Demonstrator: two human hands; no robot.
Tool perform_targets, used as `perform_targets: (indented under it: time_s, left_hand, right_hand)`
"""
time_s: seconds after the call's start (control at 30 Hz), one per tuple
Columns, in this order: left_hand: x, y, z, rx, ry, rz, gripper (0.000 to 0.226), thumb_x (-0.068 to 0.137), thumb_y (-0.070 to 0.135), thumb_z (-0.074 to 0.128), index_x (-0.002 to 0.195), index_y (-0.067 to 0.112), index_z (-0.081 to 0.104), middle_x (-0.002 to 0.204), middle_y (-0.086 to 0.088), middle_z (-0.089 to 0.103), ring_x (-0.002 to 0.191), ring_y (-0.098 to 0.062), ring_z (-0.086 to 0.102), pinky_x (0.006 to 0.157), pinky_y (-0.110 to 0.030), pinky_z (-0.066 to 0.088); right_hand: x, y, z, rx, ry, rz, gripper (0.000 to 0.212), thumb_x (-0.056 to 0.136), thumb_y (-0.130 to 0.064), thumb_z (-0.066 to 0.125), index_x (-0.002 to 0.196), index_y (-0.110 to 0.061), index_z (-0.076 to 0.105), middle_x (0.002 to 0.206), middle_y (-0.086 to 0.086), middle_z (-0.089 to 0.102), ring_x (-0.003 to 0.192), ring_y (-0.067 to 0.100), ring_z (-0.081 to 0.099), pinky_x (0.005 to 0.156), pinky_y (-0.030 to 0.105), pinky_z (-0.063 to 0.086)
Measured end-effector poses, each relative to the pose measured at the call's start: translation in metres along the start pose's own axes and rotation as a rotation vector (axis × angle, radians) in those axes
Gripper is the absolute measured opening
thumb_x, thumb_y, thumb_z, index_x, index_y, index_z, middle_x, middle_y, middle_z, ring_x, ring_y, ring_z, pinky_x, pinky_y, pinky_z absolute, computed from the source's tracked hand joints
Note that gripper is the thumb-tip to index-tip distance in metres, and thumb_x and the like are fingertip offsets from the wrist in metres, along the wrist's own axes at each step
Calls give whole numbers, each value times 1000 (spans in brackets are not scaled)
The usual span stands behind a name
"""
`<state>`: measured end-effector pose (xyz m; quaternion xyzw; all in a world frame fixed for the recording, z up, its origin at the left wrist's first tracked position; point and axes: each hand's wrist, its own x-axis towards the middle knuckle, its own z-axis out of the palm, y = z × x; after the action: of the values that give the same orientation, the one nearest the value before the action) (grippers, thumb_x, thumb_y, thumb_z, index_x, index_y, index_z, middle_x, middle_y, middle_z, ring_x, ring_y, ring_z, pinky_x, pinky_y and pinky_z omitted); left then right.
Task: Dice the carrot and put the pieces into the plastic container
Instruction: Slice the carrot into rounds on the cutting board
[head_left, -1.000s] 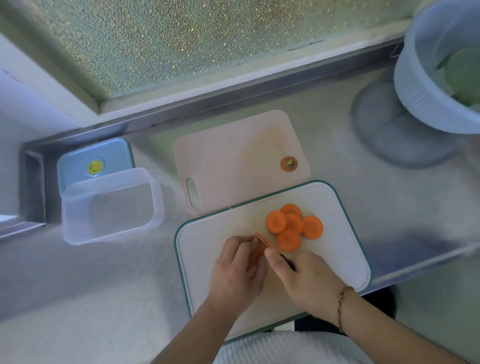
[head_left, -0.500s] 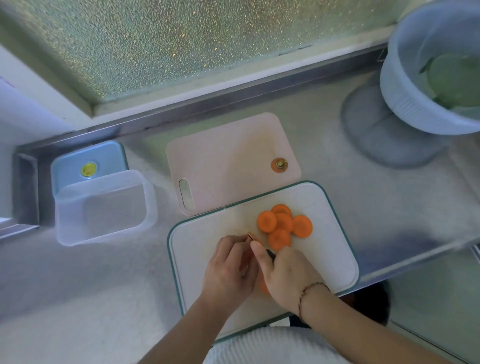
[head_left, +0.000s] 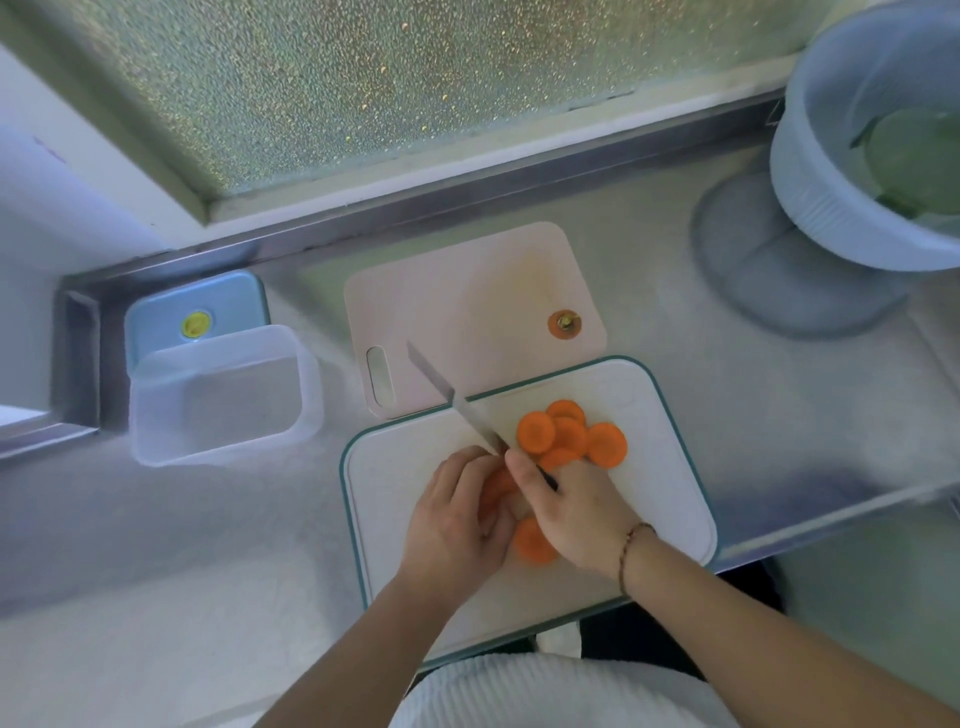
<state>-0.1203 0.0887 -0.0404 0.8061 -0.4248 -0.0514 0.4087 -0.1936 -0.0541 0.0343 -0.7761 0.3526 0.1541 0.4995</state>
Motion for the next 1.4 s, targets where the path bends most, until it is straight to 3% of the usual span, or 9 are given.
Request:
perform_targets:
  time_s: [0.13, 0.27, 0.6, 0.67, 0.83, 0.93, 1.03, 1.17, 1.4]
  left_hand:
    - [-3, 2, -3, 203, 10, 103, 33, 86, 25, 62, 118, 15, 58, 121, -8, 63, 103, -32, 59, 87, -45, 50]
    - [-8, 5, -5, 456, -106, 389, 39, 82, 49, 66, 108, 20, 65, 131, -3, 54, 114, -34, 51, 100, -56, 35]
    - [-3, 2, -6, 662, -317, 553, 47, 67, 64, 71, 95, 26, 74, 139, -1, 47, 125, -32, 45, 103, -58, 29]
    - [0, 9, -3, 595, -265, 524, 47, 68, 61, 72, 99, 26, 72, 138, 1, 50, 125, -32, 46, 103, -57, 30]
    - [44, 27, 7, 388, -14, 44, 49, 77, 56, 66, 112, 22, 69, 120, -2, 65, 112, -32, 52, 95, -46, 38]
    - [61, 22, 12, 389, -172, -62, 55, 74, 59, 61, 110, 20, 70, 115, -1, 64, 103, -31, 61, 86, -40, 46]
    - [67, 31, 14, 435, -376, -120, 87, 69, 73, 59, 140, 23, 49, 135, 0, 54, 117, -28, 56, 88, -41, 51]
    - [80, 48, 28, 636, -623, -30, 108, 72, 84, 58, 154, 40, 2, 160, -5, 15, 134, -34, 30, 96, -48, 40]
    - [85, 41, 45, 722, -609, 220, 54, 94, 60, 49, 139, 33, 33, 144, -12, 37, 108, -37, 49, 72, -46, 45]
  right_hand:
    - [-2, -2, -24, 197, -80, 136, 67, 80, -80, 25, 49, -20, 32, 44, -4, 31, 35, 11, 29, 40, 25, 26]
    - [1, 5, -42, 433, -221, 442, 73, 74, -89, 24, 50, -20, 30, 47, -2, 23, 37, 12, 16, 41, 19, 15]
    - [-1, 32, -66, 724, -257, 383, 72, 74, -88, 29, 56, -18, 32, 53, 2, 17, 39, 12, 11, 42, 19, 17]
    - [-4, 37, -71, 733, -235, 369, 72, 74, -87, 30, 56, -17, 32, 52, 2, 18, 39, 11, 12, 42, 19, 17]
    - [-17, 43, -87, 804, -177, 383, 71, 73, -85, 32, 54, -16, 32, 50, 2, 20, 35, 12, 15, 40, 20, 16]
    - [-21, 49, -90, 810, -145, 399, 71, 74, -84, 31, 54, -16, 33, 50, 2, 20, 35, 12, 15, 40, 19, 18]
    - [-23, 55, -91, 793, -126, 410, 71, 76, -83, 30, 53, -15, 32, 49, 2, 20, 36, 13, 15, 40, 19, 19]
    - [-26, 59, -93, 818, -131, 431, 71, 76, -82, 31, 53, -15, 33, 49, 2, 21, 34, 12, 16, 39, 19, 19]
    - [-24, 61, -96, 829, -130, 411, 70, 77, -81, 29, 54, -15, 33, 48, 2, 21, 34, 12, 17, 39, 18, 19]
